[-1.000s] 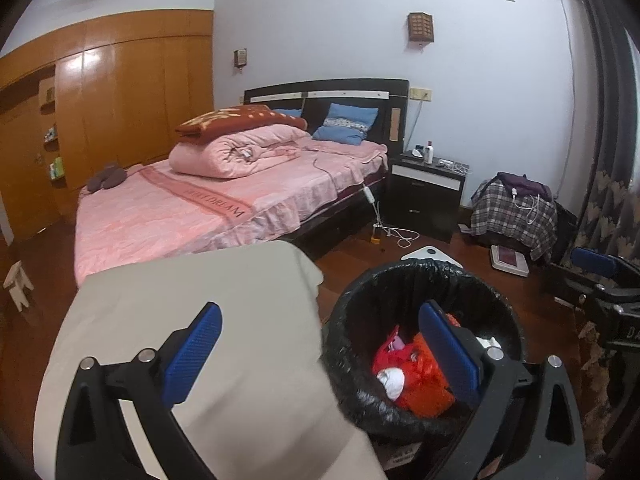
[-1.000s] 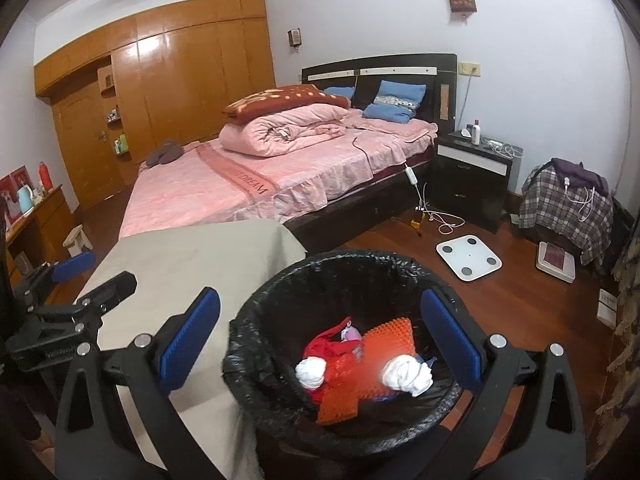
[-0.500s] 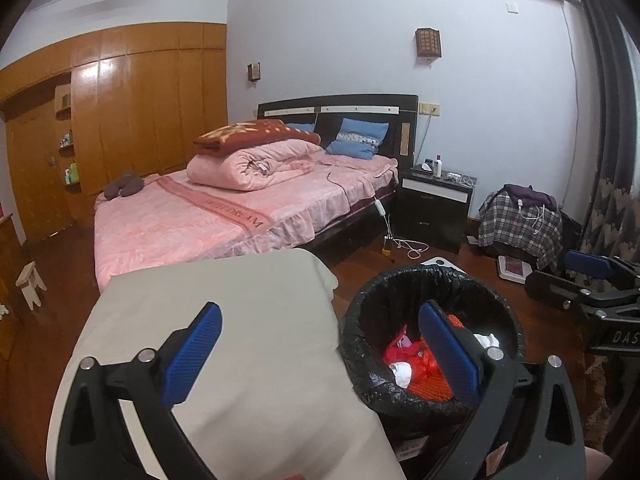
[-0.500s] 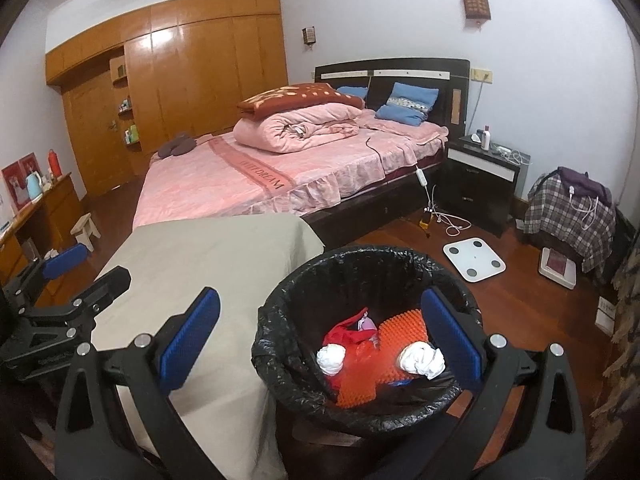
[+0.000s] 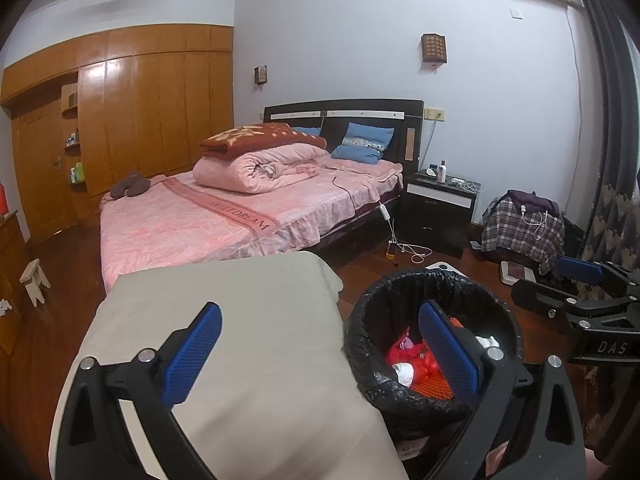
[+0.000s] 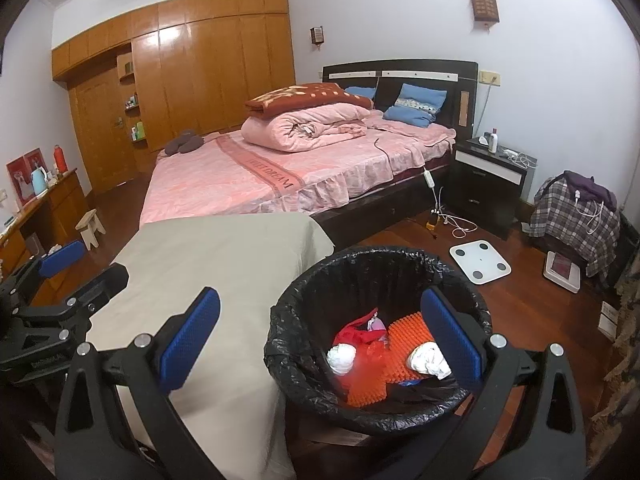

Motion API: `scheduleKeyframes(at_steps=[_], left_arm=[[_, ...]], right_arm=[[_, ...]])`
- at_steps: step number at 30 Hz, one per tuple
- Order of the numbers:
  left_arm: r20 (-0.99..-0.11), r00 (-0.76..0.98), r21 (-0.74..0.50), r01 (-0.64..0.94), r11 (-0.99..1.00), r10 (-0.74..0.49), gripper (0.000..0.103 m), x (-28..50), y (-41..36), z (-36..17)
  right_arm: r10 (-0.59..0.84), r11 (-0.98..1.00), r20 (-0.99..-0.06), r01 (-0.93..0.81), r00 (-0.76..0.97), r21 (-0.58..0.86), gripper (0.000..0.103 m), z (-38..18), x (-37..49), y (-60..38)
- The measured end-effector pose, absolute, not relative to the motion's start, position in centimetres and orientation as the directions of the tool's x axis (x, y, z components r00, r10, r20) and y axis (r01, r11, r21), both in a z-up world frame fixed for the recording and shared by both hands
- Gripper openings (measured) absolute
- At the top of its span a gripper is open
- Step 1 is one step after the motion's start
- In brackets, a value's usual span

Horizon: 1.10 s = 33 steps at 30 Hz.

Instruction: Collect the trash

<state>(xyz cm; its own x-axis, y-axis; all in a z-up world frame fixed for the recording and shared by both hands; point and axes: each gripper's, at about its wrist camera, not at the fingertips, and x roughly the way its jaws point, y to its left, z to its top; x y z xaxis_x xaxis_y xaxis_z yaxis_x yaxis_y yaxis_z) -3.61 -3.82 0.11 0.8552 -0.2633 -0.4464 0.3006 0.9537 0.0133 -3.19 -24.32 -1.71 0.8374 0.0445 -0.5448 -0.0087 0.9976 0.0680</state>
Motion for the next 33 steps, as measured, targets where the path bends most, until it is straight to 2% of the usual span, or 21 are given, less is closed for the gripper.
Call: scheduleKeyframes(at_steps=[33], left_arm=[[-0.449,0.854,0.013,0.298,0.954,-0.261,0.097,-3.54,-3.43,0.05]], right_arm=[[0.046,0.998,-0.546,-0.010,0.836,0.068,0.098,-1.78,-3.18,-24.03]])
